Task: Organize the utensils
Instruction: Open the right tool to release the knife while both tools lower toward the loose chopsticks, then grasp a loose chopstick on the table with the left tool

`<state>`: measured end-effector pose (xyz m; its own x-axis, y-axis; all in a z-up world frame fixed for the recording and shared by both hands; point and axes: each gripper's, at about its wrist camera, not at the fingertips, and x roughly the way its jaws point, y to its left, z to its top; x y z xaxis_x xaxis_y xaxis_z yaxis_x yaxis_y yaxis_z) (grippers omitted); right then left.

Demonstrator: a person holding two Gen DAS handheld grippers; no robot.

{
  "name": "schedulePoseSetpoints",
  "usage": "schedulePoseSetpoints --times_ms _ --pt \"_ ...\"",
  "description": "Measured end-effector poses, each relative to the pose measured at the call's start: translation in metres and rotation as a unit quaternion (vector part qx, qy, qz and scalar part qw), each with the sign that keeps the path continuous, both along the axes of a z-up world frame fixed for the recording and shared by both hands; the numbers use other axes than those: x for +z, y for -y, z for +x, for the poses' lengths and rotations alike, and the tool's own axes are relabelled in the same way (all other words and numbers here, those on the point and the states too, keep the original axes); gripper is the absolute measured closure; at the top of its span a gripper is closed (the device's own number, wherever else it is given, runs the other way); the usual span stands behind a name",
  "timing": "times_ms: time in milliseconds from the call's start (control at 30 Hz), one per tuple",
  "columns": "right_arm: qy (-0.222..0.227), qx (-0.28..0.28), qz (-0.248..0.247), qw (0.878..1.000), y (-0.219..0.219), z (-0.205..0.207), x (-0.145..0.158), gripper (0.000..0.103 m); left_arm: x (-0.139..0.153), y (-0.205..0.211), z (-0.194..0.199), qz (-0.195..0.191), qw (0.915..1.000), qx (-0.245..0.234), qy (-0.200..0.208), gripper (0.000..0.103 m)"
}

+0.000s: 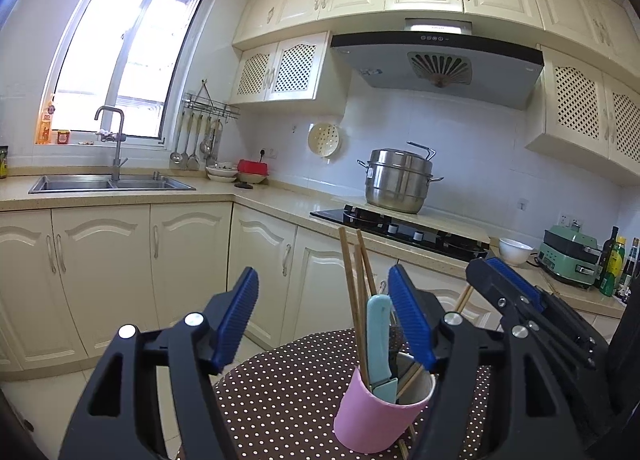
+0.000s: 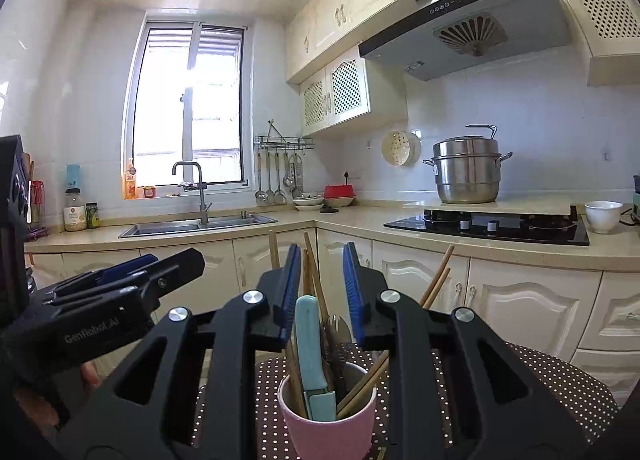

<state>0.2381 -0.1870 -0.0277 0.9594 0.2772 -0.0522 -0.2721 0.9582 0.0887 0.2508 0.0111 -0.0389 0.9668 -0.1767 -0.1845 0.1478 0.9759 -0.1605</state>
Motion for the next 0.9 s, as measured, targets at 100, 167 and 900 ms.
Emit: schedulePoseSetpoints --times_ms 100,167,900 --pt "-0.005 -0.007 -0.002 1.0 0.004 -0.014 0.002 0.073 0.004 0.004 -0.013 0.004 1.0 -0.005 -0.002 0.036" --pt "-0.013 -0.013 -0.003 1.0 0.008 -0.025 0.001 0.072 0.003 0.009 -0.022 0.009 0.9997 -0.014 -0.015 0.035" --pt "-0.226 -0.082 -0.012 0.971 0.076 -0.079 -0.084 0.044 -0.127 0.072 -0.011 0.032 0.9152 -0.122 -0.383 0.032"
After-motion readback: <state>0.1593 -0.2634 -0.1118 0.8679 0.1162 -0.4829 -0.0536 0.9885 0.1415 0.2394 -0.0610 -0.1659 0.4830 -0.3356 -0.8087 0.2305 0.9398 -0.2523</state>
